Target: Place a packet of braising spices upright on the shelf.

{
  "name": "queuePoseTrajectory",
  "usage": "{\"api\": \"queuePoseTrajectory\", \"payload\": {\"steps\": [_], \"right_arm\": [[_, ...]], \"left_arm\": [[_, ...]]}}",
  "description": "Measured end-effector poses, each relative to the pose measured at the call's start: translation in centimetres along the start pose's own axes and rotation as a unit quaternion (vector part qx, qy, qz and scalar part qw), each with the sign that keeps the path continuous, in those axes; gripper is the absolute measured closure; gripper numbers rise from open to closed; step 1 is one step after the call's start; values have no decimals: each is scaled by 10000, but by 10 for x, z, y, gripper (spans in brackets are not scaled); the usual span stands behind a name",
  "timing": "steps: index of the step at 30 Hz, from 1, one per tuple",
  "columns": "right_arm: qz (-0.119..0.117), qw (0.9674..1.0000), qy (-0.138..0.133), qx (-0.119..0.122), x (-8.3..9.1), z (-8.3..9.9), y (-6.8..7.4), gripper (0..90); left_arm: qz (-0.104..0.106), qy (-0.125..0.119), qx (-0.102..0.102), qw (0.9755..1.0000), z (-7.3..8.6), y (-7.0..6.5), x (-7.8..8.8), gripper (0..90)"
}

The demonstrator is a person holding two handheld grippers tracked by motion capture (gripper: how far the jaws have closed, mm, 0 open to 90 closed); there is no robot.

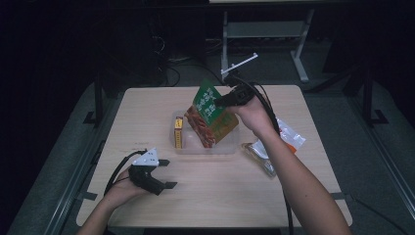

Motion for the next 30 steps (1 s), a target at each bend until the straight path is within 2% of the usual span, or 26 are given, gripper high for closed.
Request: {"api": "queuePoseTrajectory", "payload": {"steps": [5, 10, 16, 21, 24, 30], "right_arm": [[62, 10000, -4, -9, -6, -2, -1, 899], [63, 9999, -76, -83, -4, -2, -2, 899], [133, 9999, -62, -38, -3, -2, -1, 899], [14, 10000, -12, -15, -13, -2, 1, 896], [-17, 10000, -91, 20, -16, -6, 1, 887], [-124, 9998, -164, 53, -18, -10, 3, 822]], "left_arm": [[0, 11, -6, 10000, 0, 0, 0, 148], [26, 26, 24, 10000, 1, -1, 0, 148], [26, 32, 10, 10000, 1, -1, -1, 148], [28, 27, 16, 10000, 1, -1, -1, 148], [32, 24, 22, 10000, 1, -1, -1, 148], [29, 58, -18, 10000, 2, -2, -1, 148]]}}
Point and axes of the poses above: each handheld gripper's, and its own axes: x roughly backward along the jaws, z roughly out of its underside, y roughly to its left, the point moved 9 cm from there along -x, roughly forward along the jaws, and after that the axes turned 2 degrees about -z, right-handed, at the moved point
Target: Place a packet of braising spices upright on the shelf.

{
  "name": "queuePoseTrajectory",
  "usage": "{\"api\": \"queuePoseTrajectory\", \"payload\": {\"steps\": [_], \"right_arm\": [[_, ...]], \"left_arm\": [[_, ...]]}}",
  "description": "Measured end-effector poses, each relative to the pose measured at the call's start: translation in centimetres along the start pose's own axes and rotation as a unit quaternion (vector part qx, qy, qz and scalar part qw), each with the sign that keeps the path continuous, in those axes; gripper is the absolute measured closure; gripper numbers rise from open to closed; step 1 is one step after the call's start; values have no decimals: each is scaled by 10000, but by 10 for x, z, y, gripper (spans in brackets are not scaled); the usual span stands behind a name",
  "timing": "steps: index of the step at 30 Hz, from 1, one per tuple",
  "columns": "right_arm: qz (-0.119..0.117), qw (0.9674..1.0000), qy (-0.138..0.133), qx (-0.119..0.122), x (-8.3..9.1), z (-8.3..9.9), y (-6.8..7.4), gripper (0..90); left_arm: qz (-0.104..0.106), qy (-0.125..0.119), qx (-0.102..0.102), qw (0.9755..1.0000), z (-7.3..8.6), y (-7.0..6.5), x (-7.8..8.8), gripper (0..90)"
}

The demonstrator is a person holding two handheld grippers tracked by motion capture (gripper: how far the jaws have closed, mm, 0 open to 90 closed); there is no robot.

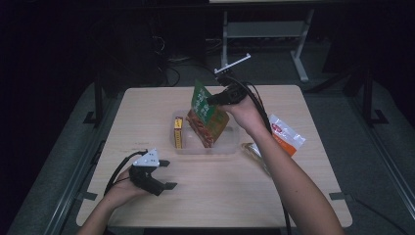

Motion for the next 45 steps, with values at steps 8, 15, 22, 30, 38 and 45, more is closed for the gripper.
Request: {"api": "queuePoseTrajectory", "payload": {"steps": [8, 15, 22, 30, 38, 45], "right_arm": [[-91, 9999, -13, 85, 10, 9, 4, 779], [-54, 10000, -14, 82, 17, 18, 0, 882], [33, 9999, -39, 119, 13, 11, -2, 894], [79, 9996, -49, 258, 1, -6, 6, 894], [91, 9995, -17, 304, -1, -7, 9, 894], [-60, 9994, 115, 335, -4, -4, 13, 732]], "left_arm": [[22, 12, 9, 10000, 1, -1, -1, 148], [29, 59, -4, 10000, 1, -2, -2, 148], [41, 43, 17, 10000, 1, -2, -3, 148], [74, 37, 6, 10000, 1, -3, -3, 148], [109, 83, -7, 9999, 2, -5, -5, 148], [116, 97, -18, 9999, 2, -5, -5, 148]]}}
Point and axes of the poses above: each handheld gripper's, and its own axes: x roughly backward along the jaws, z roughly out of its underside, y roughly to its left, the point moved 9 cm from there along -x, roughly forward along the jaws, and after that the axes turned 2 degrees about -z, right-handed, at the moved point
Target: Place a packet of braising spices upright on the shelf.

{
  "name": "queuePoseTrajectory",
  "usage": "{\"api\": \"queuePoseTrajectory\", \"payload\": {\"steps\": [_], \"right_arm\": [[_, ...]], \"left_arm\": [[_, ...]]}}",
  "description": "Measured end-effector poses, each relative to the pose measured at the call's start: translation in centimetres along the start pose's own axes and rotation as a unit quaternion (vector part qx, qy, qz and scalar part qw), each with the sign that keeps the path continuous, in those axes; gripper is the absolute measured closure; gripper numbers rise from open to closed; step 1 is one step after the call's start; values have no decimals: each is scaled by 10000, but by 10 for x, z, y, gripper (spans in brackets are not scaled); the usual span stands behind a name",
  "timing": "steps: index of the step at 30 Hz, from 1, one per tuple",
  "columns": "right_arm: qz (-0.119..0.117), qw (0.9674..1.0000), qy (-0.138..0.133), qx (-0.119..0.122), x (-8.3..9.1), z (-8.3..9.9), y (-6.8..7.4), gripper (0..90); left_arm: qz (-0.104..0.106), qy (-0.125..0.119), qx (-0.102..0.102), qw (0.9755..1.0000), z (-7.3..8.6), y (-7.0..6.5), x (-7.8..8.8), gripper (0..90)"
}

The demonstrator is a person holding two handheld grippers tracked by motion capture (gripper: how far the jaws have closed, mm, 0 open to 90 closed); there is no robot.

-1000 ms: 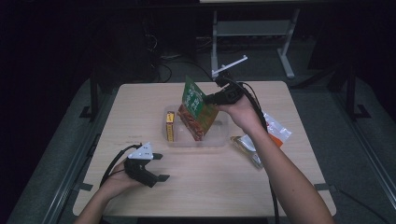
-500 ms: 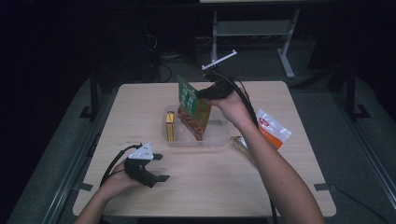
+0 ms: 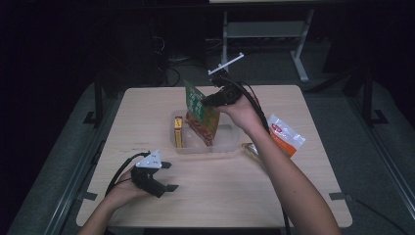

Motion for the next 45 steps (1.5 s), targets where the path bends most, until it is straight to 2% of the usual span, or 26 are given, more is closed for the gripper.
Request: {"api": "queuePoseTrajectory", "payload": {"steps": [7, 13, 16, 21, 27, 28, 32, 39, 45], "right_arm": [[22, 10000, -22, 15, 5, 7, -1, 511], [88, 9998, -167, 3, 19, 16, -11, 426], [80, 9995, -321, -3, 30, 22, -15, 385], [46, 9988, -464, 152, 46, 37, -14, 330], [83, 9977, -463, 482, 54, 55, -9, 295], [95, 9975, -466, 513, 54, 59, -8, 291], [78, 9965, -515, 651, 53, 76, -6, 291], [34, 9964, -596, 598, 49, 111, -11, 294], [91, 9975, -501, 494, 46, 141, -20, 298]], "left_arm": [[-13, 1, -17, 10000, 0, 1, 1, 148], [-11, -22, 10, 10000, -1, 0, 0, 148], [-24, -28, 23, 10000, -1, 1, 1, 148], [-87, -36, 25, 10000, -1, 3, 2, 145], [-224, -57, 22, 9997, -1, 7, 4, 137], [-233, -102, 105, 9996, -2, 6, 4, 136], [-258, -21, 85, 9996, -1, 7, 4, 136], [-284, 31, 22, 9996, -4, 4, 4, 137], [-258, 76, -28, 9996, -3, 1, 1, 138]]}}
Point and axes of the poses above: each handheld gripper's, and its own axes: x roughly backward along the jaws, z roughly out of its underside, y roughly to its left, the point moved 9 cm from there along -x, roughly forward along the jaws, and after that the axes turned 2 degrees about -z, right-handed, at the moved point
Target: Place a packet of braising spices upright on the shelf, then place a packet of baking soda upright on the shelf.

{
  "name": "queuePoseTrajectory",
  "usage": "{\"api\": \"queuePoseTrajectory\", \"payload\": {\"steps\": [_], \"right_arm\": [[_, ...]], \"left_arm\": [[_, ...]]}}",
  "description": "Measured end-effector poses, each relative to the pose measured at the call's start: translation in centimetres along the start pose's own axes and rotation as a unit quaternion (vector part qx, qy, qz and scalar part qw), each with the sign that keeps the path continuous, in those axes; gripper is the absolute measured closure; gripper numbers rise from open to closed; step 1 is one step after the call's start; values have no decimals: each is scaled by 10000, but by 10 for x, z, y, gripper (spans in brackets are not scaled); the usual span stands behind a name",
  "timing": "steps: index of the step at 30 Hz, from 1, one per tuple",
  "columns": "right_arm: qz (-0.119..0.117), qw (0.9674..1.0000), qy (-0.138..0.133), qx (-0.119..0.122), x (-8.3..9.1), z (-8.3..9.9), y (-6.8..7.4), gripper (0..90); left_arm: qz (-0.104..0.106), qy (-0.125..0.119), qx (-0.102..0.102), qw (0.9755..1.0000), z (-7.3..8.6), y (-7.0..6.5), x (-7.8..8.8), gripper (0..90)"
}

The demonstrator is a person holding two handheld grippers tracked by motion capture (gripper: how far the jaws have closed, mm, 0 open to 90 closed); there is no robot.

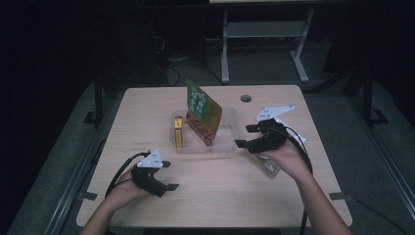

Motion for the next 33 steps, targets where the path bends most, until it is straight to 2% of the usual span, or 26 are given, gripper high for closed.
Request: {"api": "queuePoseTrajectory", "payload": {"steps": [4, 7, 10, 14, 15, 16, 17, 19, 21, 24, 27, 30, 33], "right_arm": [[112, 9999, 93, -37, 1, 20, -7, 315], [268, 9996, 96, -89, 1, 35, -17, 381], [432, 9989, 153, -72, 3, 51, -33, 552], [697, 9969, 297, -200, 4, 66, -56, 799], [676, 9970, 294, -222, 5, 69, -61, 869], [663, 9970, 302, -247, 5, 72, -64, 895], [753, 9964, 324, -213, 4, 76, -69, 898], [748, 9957, 474, -269, 2, 83, -77, 899], [872, 9942, 575, -243, -1, 89, -85, 899], [921, 9927, 741, -247, -6, 98, -95, 899], [878, 9913, 949, -242, -11, 108, -99, 899], [763, 9906, 1078, -347, -16, 116, -100, 899], [683, 9911, 1090, -346, -18, 118, -101, 900]], "left_arm": [[-15, -24, 29, 10000, 1, 1, 0, 140], [-22, 13, 18, 10000, 4, 3, 0, 141], [-5, 25, 31, 10000, 5, 2, -1, 142], [34, 45, -5, 10000, 6, 1, -2, 143], [35, 58, -15, 10000, 6, 1, -3, 142], [46, 68, -2, 10000, 6, 1, -3, 143], [50, 82, -1, 10000, 6, 1, -3, 143], [49, 94, -8, 9999, 6, 1, -3, 143], [47, 114, -29, 9999, 7, 1, -3, 143], [47, 125, -43, 9999, 7, 0, -3, 143], [76, 130, -46, 9999, 7, -1, -4, 144], [85, 167, -74, 9998, 8, -1, -4, 144], [94, 172, -69, 9998, 8, -1, -5, 144]]}}
Point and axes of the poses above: each handheld gripper's, and its own axes: x roughly backward along the jaws, z roughly out of its underside, y roughly to its left, the point moved 9 cm from there along -x, roughly forward along the jaws, and after that the axes turned 2 degrees about -z, right-handed, at the moved point
